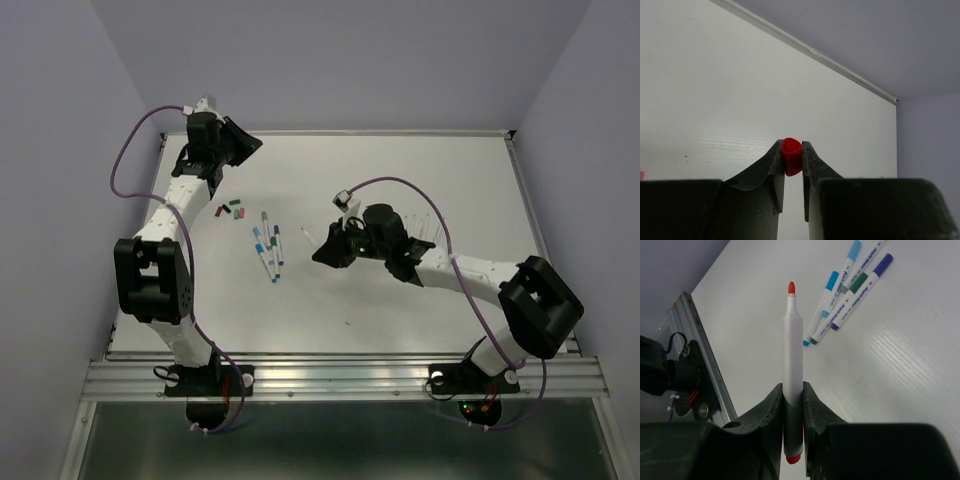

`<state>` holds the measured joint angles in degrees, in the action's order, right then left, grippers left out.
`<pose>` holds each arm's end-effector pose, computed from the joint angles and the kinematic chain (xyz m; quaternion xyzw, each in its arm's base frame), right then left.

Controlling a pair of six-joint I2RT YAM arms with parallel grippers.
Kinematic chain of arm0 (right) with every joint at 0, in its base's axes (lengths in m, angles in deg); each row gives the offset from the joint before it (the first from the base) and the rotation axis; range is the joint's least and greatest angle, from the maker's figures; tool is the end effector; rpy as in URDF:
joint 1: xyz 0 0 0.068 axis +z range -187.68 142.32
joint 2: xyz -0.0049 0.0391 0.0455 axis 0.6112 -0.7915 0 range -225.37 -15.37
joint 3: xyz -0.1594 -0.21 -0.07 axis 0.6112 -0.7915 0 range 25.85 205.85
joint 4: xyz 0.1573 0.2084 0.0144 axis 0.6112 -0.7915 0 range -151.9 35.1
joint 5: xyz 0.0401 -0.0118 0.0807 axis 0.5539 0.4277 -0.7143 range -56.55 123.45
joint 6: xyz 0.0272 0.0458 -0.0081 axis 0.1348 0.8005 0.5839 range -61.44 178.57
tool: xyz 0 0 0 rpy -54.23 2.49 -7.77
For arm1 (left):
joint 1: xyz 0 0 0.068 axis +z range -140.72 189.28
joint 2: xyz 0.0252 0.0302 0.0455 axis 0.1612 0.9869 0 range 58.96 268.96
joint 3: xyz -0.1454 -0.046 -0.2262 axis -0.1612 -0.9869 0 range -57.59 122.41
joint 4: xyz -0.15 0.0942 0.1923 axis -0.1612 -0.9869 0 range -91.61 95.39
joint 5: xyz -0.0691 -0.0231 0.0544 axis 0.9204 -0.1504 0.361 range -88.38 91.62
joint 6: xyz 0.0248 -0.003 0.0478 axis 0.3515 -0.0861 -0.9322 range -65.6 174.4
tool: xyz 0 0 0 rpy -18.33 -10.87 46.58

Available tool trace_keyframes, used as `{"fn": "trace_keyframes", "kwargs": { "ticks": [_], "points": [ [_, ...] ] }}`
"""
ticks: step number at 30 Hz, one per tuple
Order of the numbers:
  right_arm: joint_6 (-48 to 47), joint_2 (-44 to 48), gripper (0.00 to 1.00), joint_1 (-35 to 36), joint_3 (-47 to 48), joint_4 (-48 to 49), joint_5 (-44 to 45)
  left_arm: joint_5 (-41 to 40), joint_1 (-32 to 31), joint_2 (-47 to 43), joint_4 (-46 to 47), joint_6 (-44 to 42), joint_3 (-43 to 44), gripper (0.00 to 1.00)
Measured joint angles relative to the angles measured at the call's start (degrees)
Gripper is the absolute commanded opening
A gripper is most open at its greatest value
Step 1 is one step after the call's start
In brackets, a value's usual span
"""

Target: Open the pen caps

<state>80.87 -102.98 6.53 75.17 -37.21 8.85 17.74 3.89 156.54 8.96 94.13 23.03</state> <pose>0.2319 0.2464 0.2351 -0.2716 0.7657 0.4514 0.3690 0.4091 -0.0486 0.3361 -0.1463 0.7680 -0.3370 0.5245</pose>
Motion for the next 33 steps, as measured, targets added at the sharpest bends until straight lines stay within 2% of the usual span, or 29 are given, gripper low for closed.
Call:
{"fn": "trace_keyframes", "kwargs": {
  "ticks": [7, 13, 17, 27, 33],
  "points": [
    [1.2, 0.0, 0.01, -2.0, 1.6, -7.3, 11.7, -6.7, 0.3, -2.1, -6.0, -3.4, -2.4, 0.05],
    [1.9, -0.7, 0.01, -7.9, 2.2, -12.5, 19.5, -14.4, 3.8, -2.9, -10.4, -5.6, -10.3, 0.05],
    [1.5, -1.6, 0.01, -8.7, 3.5, -15.0, 23.6, -16.3, 5.8, -2.2, -12.2, -6.3, -13.9, 0.06],
    [1.0, -4.7, 0.01, -10.5, 4.9, -17.4, 26.4, -16.5, 7.3, 3.6, -12.2, -6.5, -14.5, 0.31],
    [1.0, -5.7, 0.01, -11.2, 4.9, -18.0, 26.6, -16.4, 7.3, 4.0, -12.0, -6.7, -14.5, 0.38]
  ]
}}
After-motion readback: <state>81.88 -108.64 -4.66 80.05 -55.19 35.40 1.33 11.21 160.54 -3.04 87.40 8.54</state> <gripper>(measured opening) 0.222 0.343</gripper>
